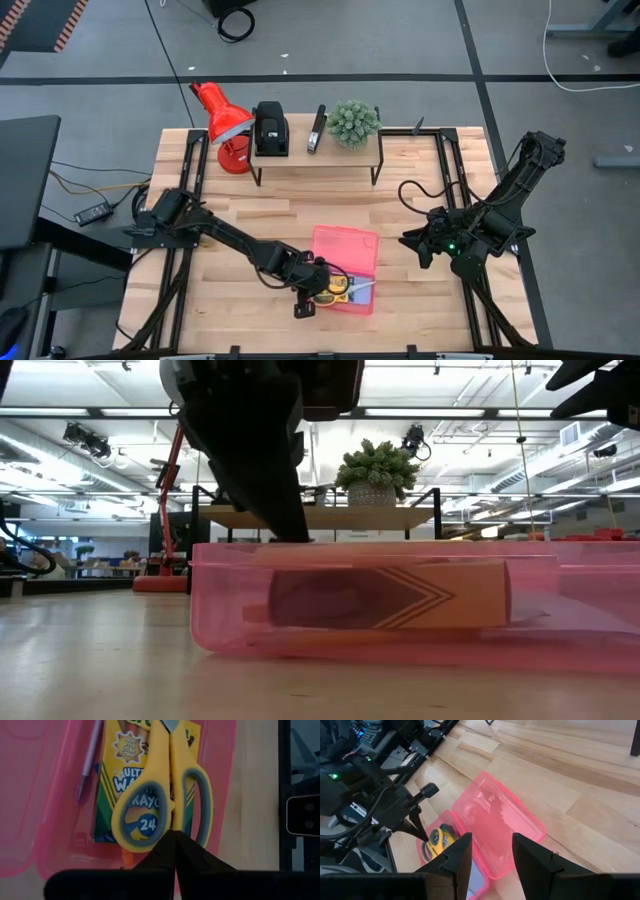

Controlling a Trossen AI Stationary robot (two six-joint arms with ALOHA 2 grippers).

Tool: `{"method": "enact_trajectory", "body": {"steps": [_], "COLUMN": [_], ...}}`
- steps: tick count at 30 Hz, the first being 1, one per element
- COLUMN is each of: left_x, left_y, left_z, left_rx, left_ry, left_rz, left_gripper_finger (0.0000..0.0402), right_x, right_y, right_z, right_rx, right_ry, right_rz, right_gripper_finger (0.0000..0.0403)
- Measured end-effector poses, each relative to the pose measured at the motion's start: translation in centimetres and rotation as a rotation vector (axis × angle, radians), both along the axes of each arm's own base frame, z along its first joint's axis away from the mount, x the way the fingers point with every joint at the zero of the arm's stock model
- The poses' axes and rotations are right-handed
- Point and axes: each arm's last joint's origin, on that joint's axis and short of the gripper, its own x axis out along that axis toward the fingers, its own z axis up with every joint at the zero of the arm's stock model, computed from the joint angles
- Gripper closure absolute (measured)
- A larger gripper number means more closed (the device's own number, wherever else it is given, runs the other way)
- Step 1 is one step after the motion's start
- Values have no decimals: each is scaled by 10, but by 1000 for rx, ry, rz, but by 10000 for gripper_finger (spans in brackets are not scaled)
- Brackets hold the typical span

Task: Pack school essentials
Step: Put the yellow scissors into the pink supply box

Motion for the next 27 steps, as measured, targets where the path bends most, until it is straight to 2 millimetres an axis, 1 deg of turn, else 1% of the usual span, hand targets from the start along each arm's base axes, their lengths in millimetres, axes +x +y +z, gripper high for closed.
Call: {"method": "enact_trajectory", "body": {"steps": [5, 13, 18, 22, 27], "left_x": [1, -2, -6, -7, -5], "left_y": [1, -1, 0, 1, 3], "left_z": [0, 4, 9, 11, 20], "left_rx": [-2, -64, -75, -74, -77], "left_ry": [-1, 25, 48, 54, 43], "left_rz": [5, -37, -16, -13, -4], "left_gripper_finger": [382, 397, 388, 389, 397], "right_x": [0, 0, 1, 5, 21], "right_y": [0, 0, 2, 12, 35], "right_z": [0, 0, -1, -12, -33], "right_rx": [0, 1, 50, 96, 104], "right_ry": [0, 0, 24, 147, 240], "right_rz": [0, 0, 18, 92, 171], "right_gripper_finger": [256, 256, 256, 256, 256]}}
